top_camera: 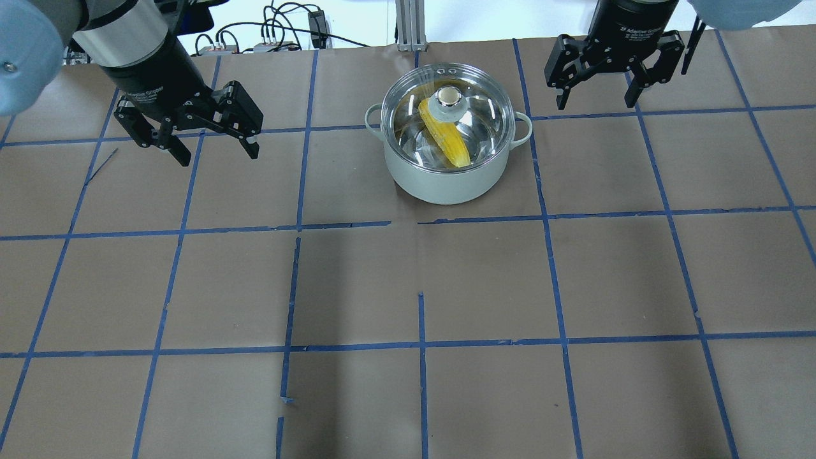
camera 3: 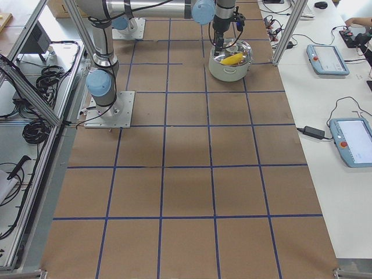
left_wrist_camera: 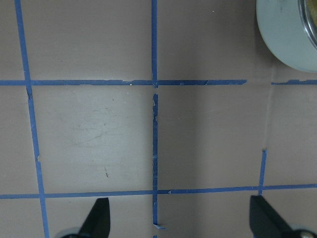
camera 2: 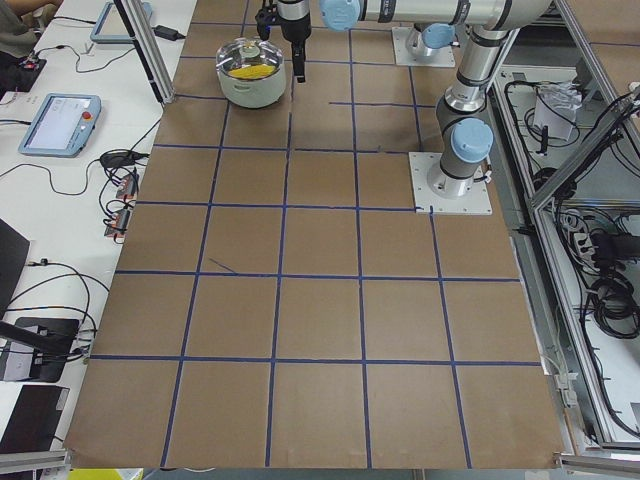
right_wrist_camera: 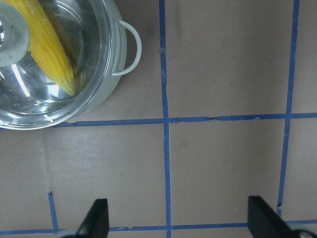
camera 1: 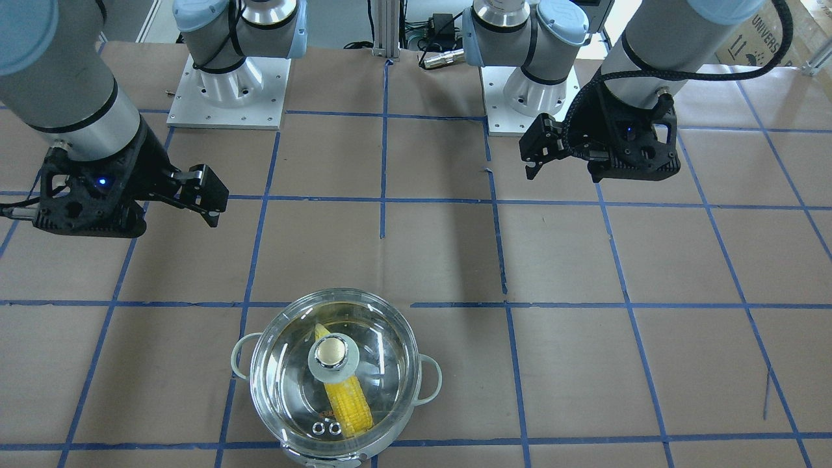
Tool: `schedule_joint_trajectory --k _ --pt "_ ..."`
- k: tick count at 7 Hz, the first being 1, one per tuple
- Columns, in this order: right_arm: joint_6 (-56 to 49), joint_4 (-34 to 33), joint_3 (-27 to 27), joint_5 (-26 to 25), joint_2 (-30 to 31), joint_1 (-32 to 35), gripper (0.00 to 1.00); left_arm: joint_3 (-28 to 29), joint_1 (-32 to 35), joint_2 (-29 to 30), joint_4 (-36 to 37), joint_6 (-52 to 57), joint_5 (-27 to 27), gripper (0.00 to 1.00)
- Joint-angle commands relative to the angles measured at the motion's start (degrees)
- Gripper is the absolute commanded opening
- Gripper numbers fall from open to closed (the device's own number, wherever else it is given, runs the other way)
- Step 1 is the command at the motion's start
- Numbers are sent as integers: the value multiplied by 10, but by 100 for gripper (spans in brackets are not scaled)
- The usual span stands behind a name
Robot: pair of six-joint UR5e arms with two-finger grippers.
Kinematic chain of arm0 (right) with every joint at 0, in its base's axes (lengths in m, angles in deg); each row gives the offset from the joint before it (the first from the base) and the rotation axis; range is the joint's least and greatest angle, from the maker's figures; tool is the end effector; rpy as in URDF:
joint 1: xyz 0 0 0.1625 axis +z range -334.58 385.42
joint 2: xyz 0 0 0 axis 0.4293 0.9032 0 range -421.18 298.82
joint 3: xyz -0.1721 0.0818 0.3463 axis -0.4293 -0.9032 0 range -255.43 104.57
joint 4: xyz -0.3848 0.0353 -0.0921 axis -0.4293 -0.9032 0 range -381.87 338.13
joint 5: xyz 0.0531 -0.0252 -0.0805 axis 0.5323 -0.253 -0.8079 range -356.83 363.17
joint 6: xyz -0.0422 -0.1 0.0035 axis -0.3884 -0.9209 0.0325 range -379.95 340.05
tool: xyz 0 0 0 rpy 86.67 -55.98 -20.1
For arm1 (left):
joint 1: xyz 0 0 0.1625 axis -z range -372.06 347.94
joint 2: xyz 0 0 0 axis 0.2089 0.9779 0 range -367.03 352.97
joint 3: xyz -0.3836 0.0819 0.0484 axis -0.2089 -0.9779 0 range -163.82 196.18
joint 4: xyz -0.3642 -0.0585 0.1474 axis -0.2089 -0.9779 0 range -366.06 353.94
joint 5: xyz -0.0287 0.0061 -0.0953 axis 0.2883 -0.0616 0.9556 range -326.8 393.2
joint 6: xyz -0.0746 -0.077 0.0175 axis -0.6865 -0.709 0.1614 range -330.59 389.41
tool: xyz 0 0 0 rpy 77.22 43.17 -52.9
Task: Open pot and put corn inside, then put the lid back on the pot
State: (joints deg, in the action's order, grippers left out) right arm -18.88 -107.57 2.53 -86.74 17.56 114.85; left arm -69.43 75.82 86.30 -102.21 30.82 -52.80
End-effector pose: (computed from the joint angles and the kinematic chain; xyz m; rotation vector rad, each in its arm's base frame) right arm 0.1281 -0.5455 0.4407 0.0452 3.1384 0.0961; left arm -0.1228 -0.4918 0.4473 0.0239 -3.0662 -0.1327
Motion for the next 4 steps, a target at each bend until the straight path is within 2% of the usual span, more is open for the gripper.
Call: schedule_joint_trajectory --k 1,4 --pt "4 11 1 -2 10 1 100 -2 -1 0 0 0 0 100" --pt "5 3 18 -1 10 3 100 -4 -1 0 0 0 0 100"
